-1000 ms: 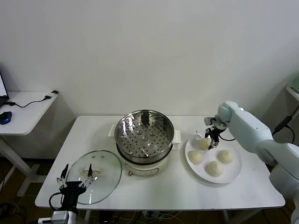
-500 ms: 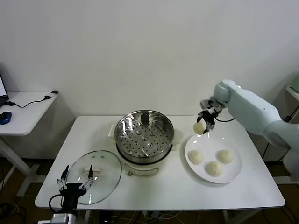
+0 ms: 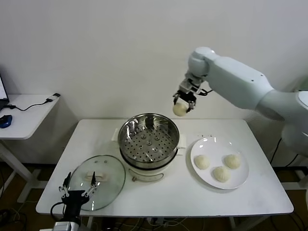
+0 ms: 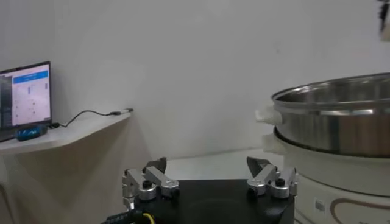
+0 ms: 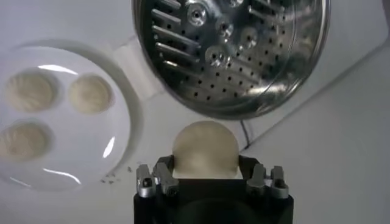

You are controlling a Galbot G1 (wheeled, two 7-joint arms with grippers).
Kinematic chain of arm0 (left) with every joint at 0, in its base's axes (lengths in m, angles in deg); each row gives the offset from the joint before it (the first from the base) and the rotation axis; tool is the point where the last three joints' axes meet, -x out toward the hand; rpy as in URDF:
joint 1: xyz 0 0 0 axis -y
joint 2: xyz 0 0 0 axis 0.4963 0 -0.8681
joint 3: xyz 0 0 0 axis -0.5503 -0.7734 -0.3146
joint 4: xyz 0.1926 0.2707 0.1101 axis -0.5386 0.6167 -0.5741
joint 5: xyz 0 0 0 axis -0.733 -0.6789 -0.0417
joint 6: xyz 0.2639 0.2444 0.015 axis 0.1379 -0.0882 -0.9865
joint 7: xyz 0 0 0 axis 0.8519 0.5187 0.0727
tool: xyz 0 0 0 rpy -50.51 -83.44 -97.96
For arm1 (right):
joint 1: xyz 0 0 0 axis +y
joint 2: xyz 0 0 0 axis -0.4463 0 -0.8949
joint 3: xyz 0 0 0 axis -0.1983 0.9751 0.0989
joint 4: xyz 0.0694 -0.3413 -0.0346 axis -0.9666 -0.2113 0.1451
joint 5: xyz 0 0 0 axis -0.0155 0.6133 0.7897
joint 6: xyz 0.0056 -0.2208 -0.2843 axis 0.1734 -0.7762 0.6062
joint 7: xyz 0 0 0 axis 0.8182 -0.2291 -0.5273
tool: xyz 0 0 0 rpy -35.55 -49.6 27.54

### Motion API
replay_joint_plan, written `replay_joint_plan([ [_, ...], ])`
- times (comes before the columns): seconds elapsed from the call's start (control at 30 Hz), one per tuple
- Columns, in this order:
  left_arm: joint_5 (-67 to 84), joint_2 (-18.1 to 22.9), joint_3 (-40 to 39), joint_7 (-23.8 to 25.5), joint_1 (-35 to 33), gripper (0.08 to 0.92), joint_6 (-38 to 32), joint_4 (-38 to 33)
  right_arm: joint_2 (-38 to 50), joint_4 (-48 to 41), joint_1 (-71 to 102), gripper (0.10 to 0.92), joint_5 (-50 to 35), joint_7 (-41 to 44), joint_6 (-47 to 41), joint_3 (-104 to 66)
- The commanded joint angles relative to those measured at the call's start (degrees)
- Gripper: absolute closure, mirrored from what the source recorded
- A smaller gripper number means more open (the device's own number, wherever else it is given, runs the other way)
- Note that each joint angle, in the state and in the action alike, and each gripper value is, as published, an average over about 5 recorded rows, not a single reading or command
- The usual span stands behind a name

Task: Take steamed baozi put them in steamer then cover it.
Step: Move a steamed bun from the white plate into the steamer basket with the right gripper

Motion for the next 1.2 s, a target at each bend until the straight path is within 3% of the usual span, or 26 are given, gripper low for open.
replay_joint_plan([
  [0.03, 0.0, -0.18, 0.09, -0.06, -0.29, 0.177, 0.03, -0.02, -10.99, -0.23, 3.2, 0.33, 13.7, -2.37, 10.43, -1.0],
  [0.3, 0.03, -0.45, 0.01, -0.15, -0.34, 0.177, 0.13, -0.07, -16.35, -7.17, 10.92, 0.333, 24.94, -5.73, 13.81, -5.2],
  [0.53, 0.07, -0.48, -0.17, -0.23, -0.28, 0.177, 0.19, 0.14, -18.16, -12.38, 14.73, 0.33, 29.38, -6.87, 14.33, -7.04],
  [1.0, -0.11, -0.32, -0.83, -0.41, 0.05, 0.177, 0.54, 0.64, -17.97, -14.63, 16.3, 0.324, 28.91, -6.89, 13.66, -7.66],
  [1.2, -0.17, -0.27, -0.9, -0.53, -0.25, 0.177, 0.54, 0.64, -16.27, -11.93, 14.55, 0.219, 26.95, -6.16, 13.28, -8.19],
])
